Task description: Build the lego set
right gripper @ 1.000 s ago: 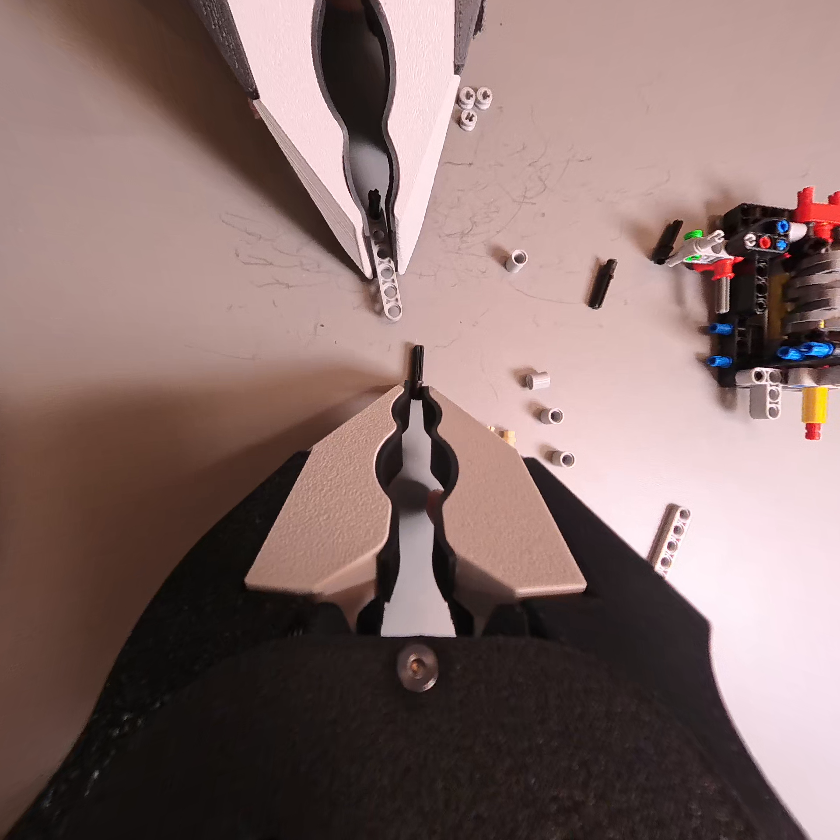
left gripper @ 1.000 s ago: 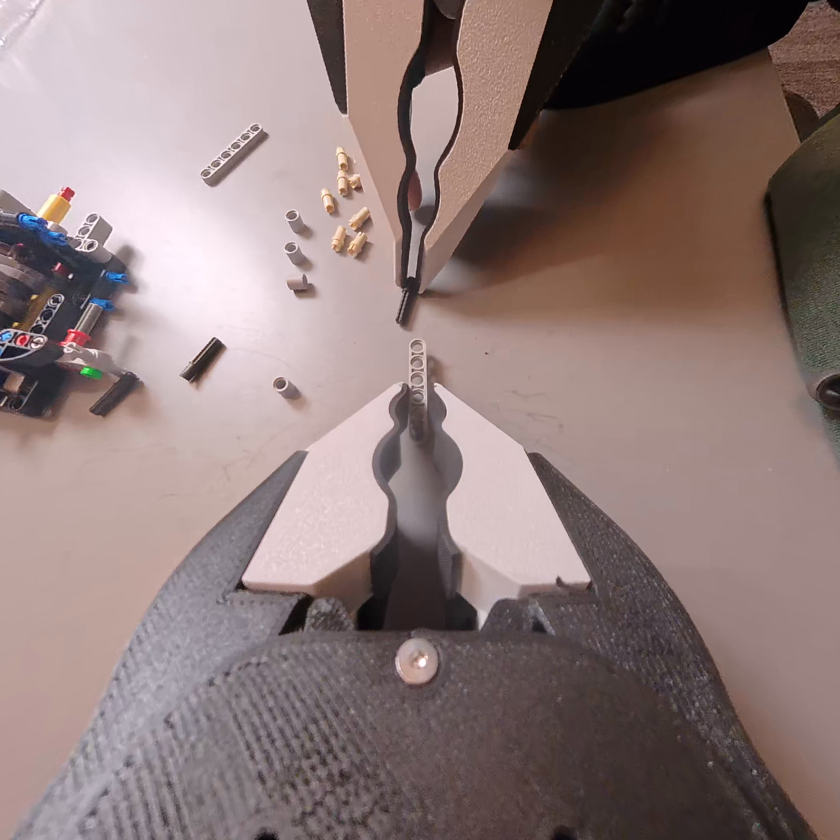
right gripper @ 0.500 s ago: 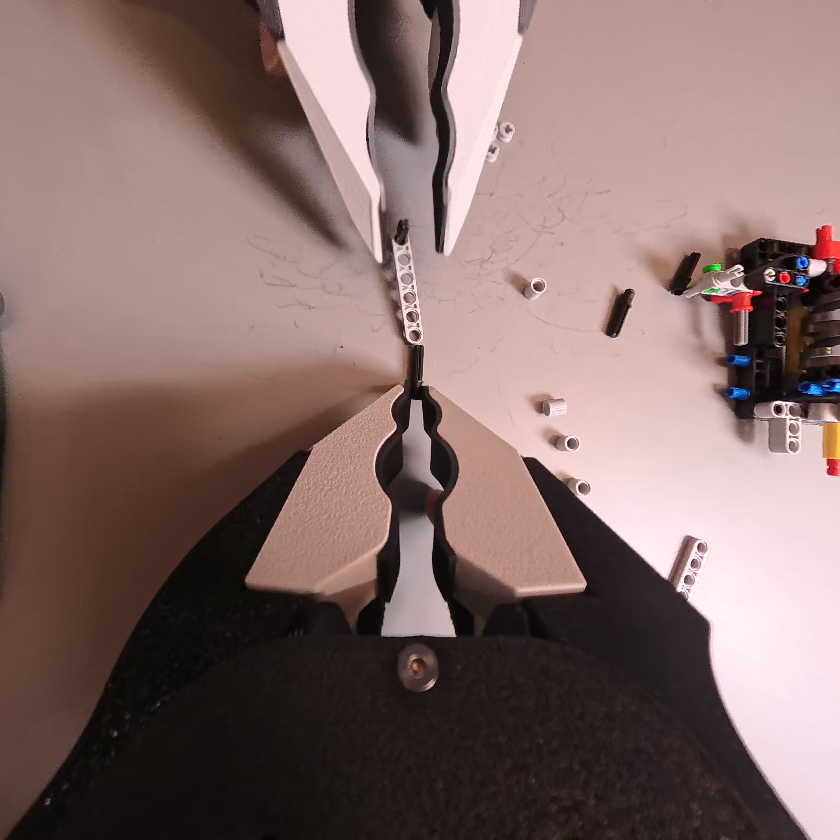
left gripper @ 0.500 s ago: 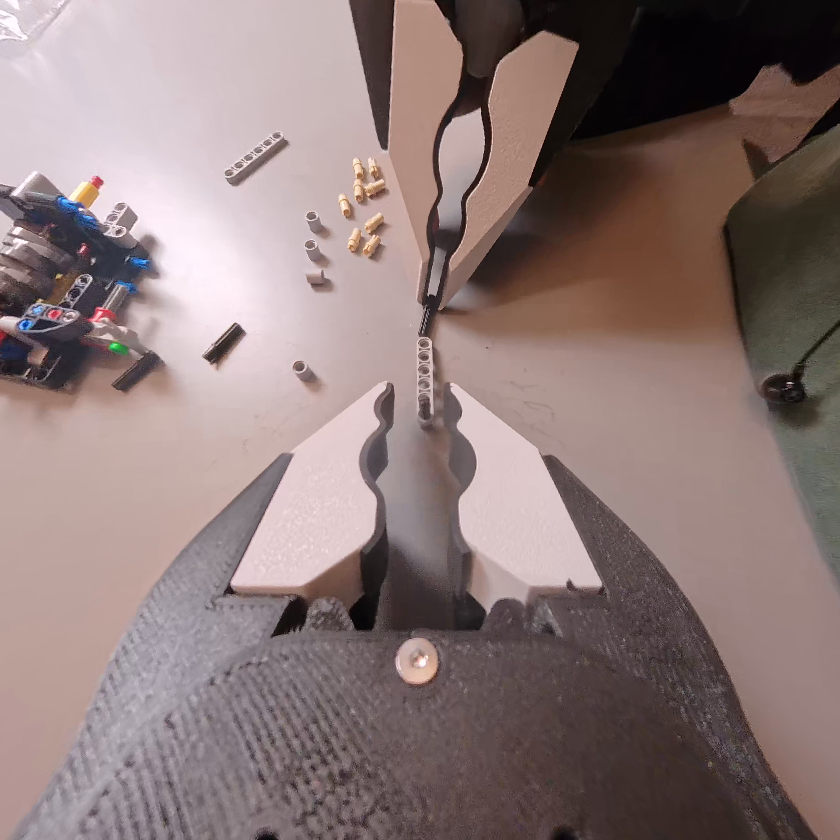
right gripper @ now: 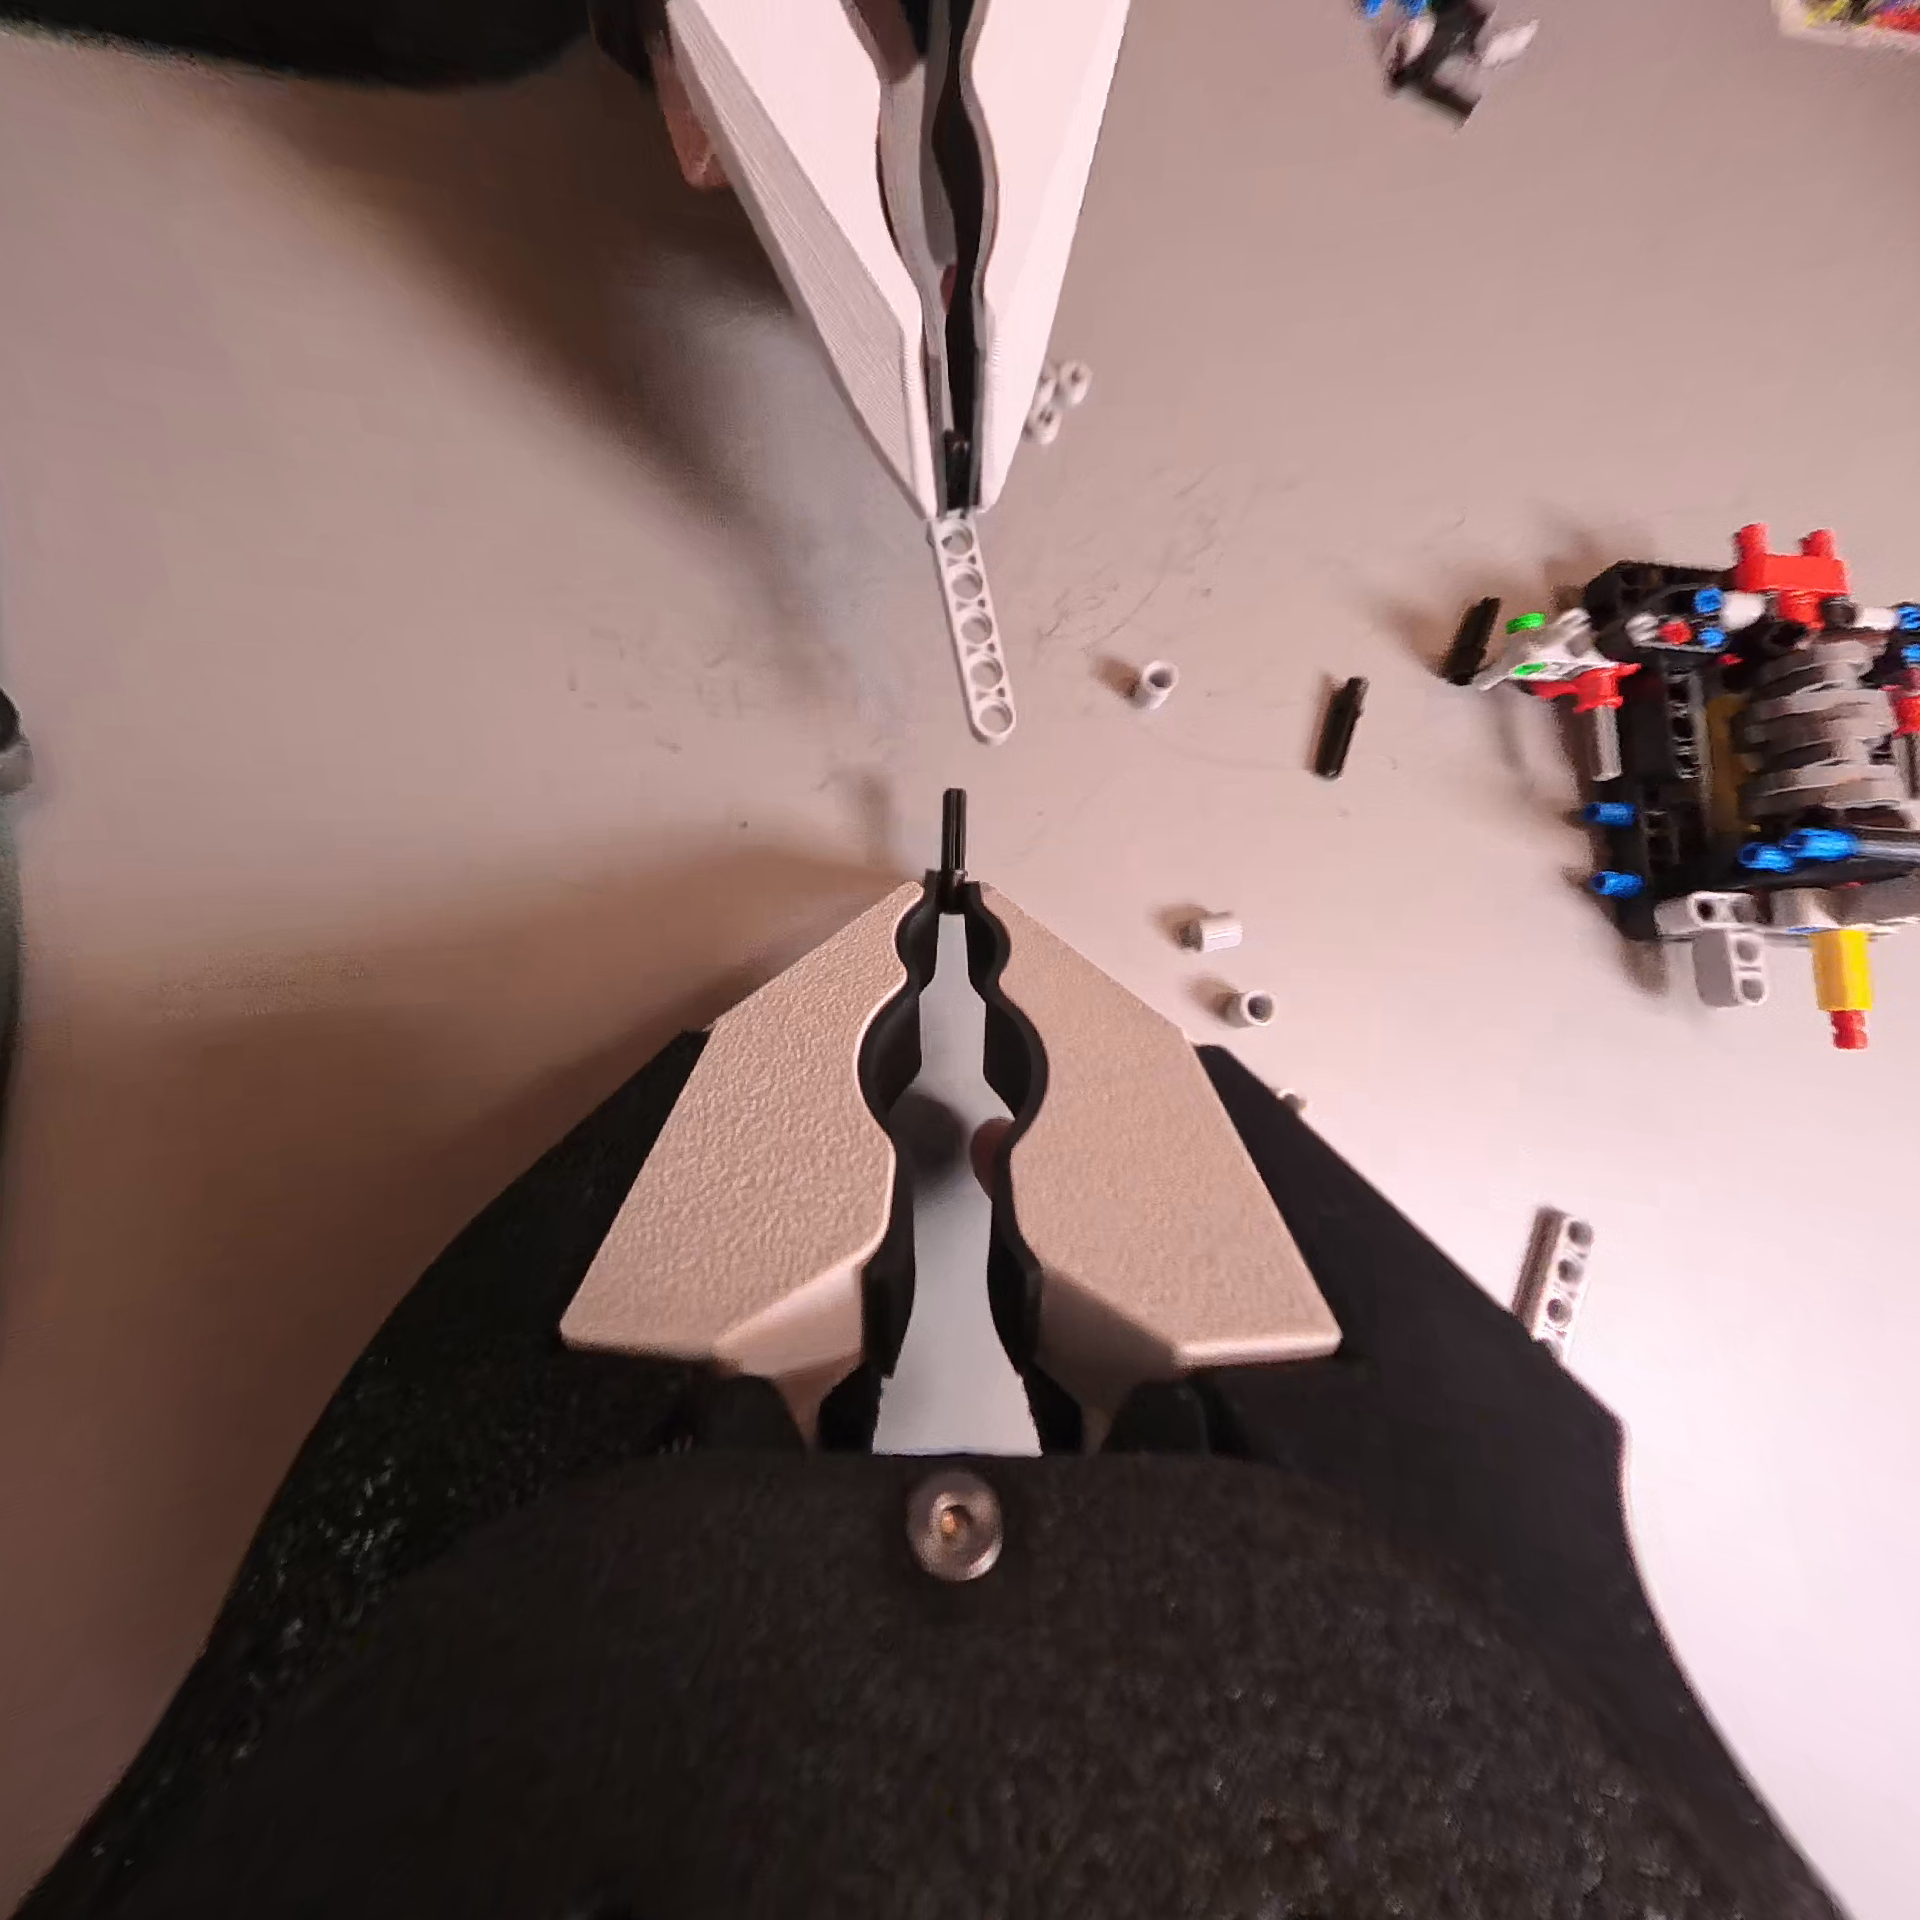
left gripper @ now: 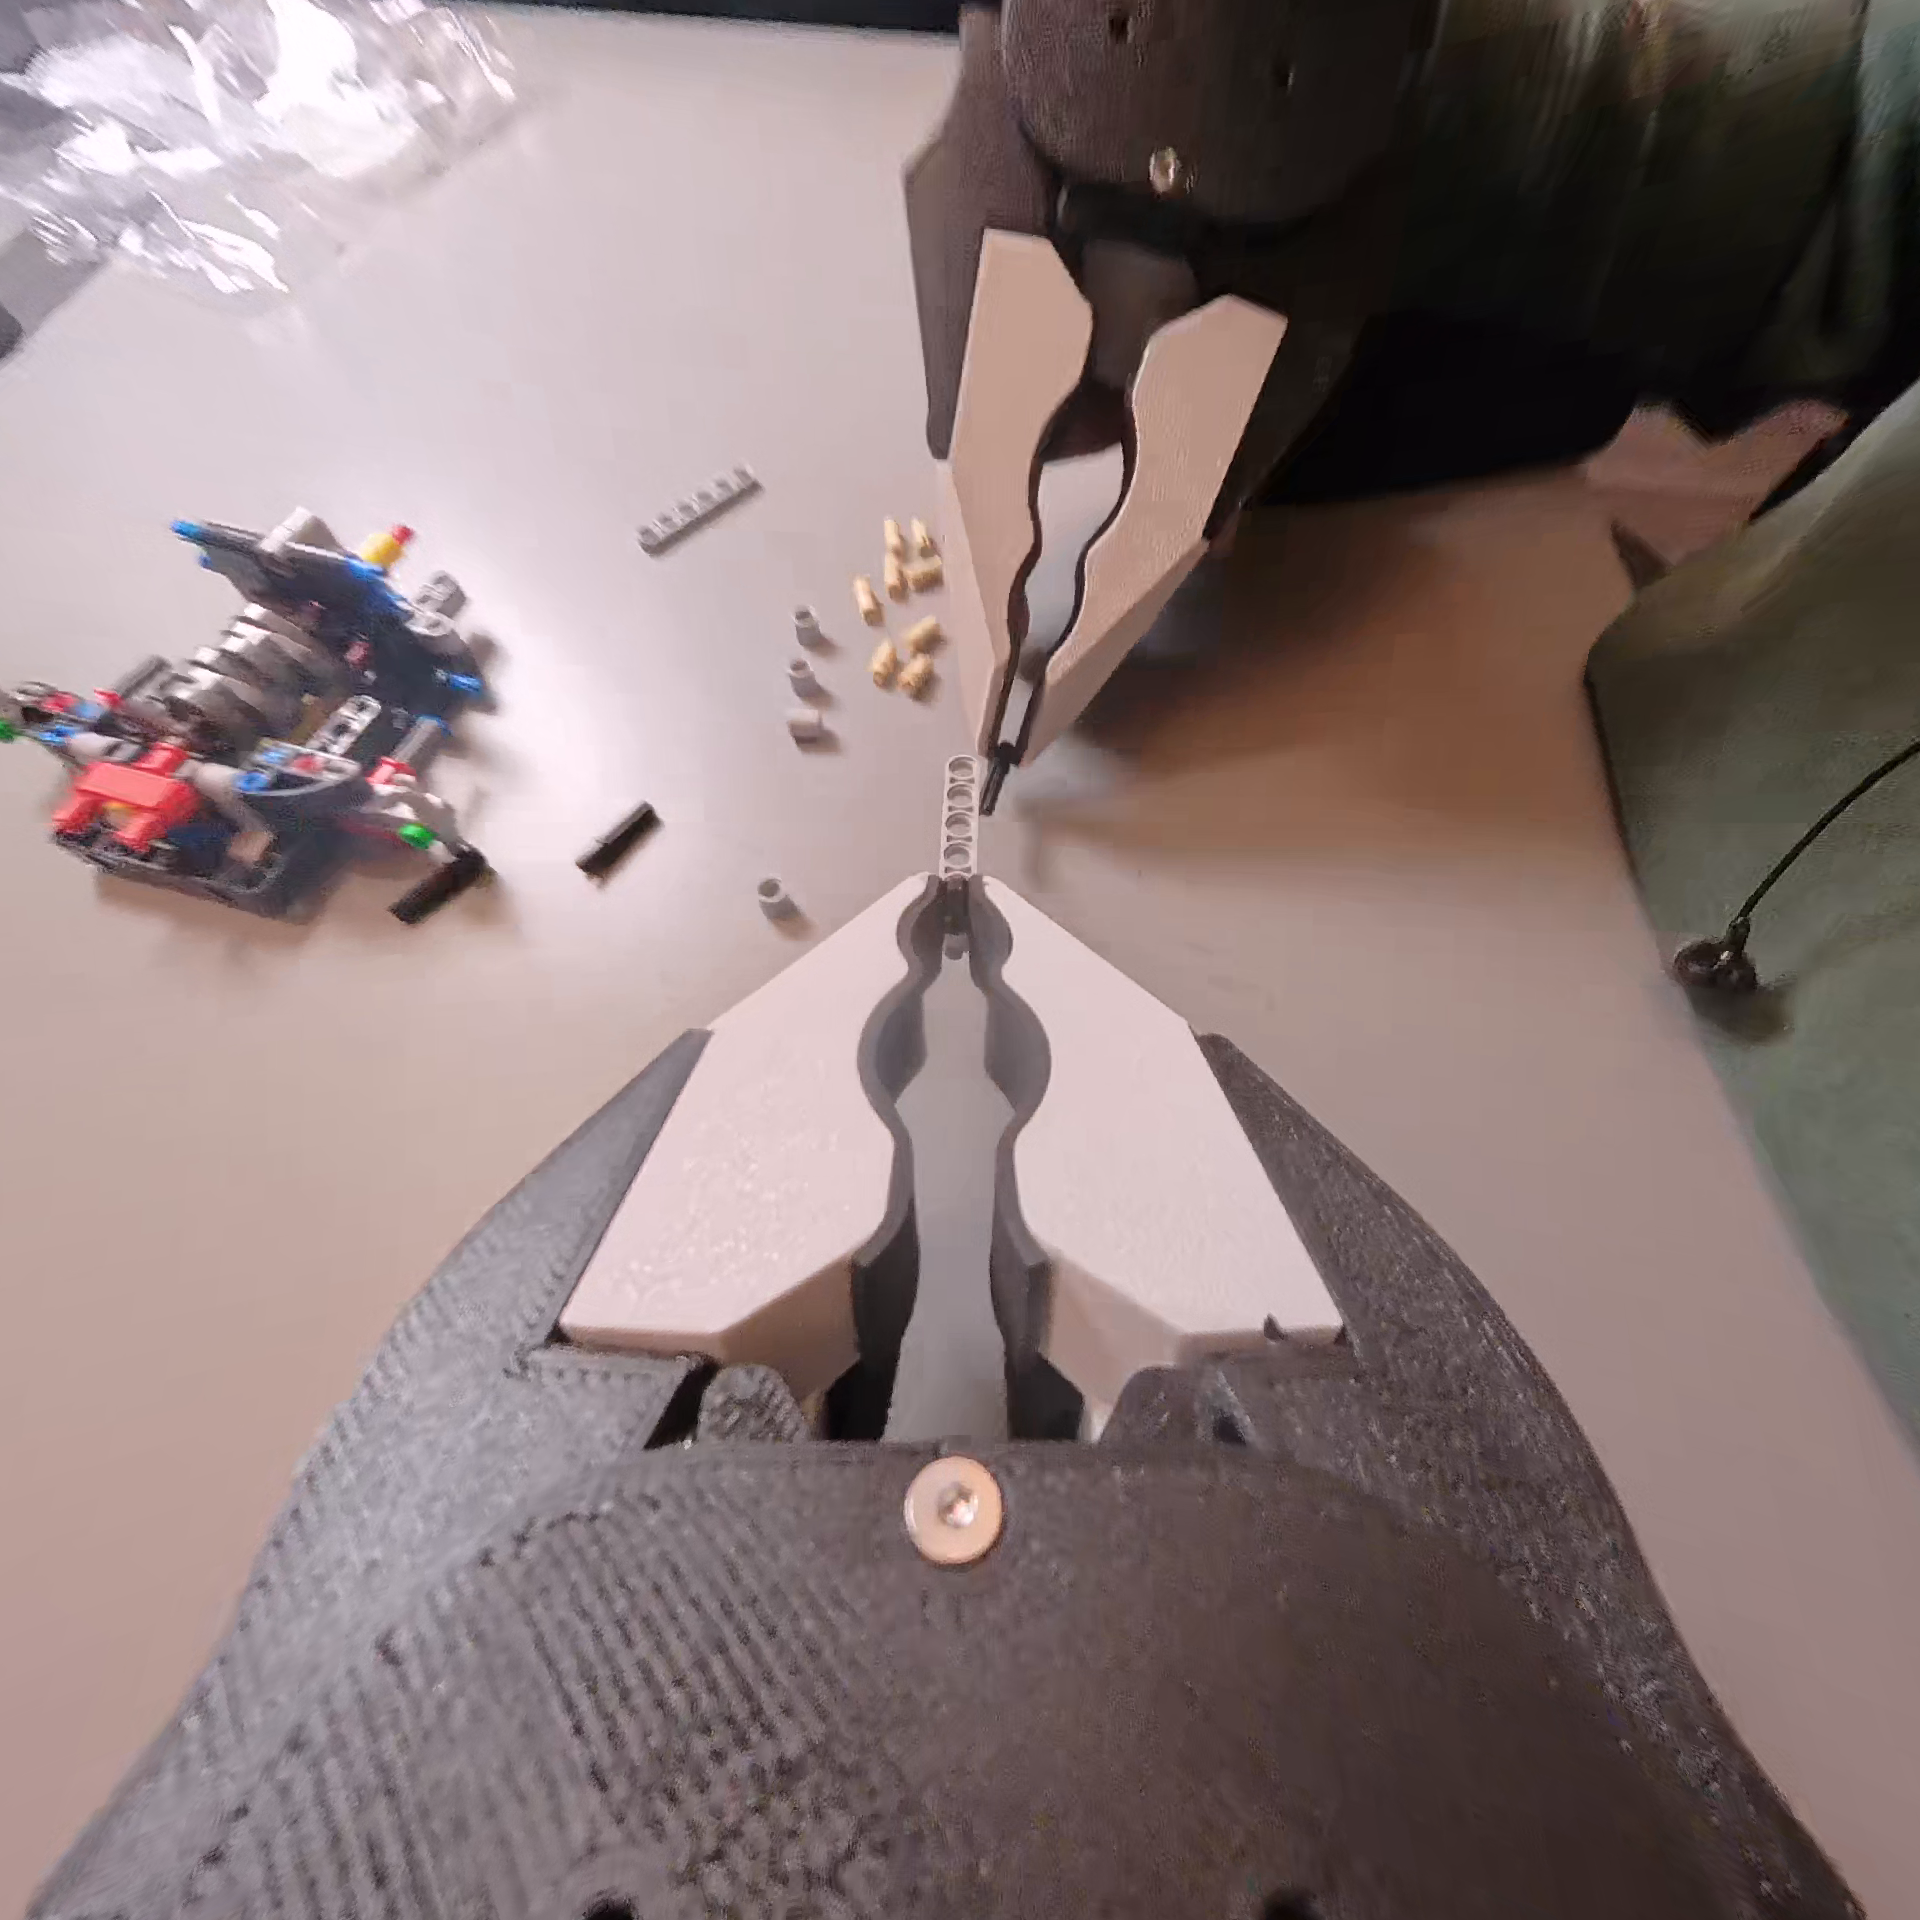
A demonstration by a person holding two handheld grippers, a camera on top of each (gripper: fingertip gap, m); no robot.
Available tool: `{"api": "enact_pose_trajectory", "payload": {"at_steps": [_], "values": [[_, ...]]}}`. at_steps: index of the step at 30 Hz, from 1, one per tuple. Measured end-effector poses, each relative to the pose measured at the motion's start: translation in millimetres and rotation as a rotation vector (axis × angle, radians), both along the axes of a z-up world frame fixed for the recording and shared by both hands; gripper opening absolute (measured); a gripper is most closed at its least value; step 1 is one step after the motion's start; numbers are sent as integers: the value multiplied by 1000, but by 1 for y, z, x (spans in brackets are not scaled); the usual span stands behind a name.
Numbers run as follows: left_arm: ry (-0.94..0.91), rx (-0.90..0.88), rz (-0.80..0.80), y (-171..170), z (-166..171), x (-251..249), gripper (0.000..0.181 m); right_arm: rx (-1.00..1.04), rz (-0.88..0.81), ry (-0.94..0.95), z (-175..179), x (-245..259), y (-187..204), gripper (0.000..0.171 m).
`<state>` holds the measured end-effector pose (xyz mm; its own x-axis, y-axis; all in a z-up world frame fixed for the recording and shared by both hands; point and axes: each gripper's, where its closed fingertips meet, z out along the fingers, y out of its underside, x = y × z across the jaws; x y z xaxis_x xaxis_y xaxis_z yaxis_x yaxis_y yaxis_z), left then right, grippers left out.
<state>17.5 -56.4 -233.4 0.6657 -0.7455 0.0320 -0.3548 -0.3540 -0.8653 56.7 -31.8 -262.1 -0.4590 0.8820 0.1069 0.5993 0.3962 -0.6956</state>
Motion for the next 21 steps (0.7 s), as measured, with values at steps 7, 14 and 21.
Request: {"api": "enact_pose_trajectory", "payload": {"at_steps": [7, 14, 21], "values": [[-274, 99, 51, 6, 50, -9, 1, -216, -45, 355, 61, -17, 7, 2], [-382, 126, 55, 3, 71, -12, 2, -389, -40, 571, 93, -24, -2, 1], [-455, 99, 50, 1, 78, -15, 2, -455, -39, 643, 102, -26, -7, 1]]}}
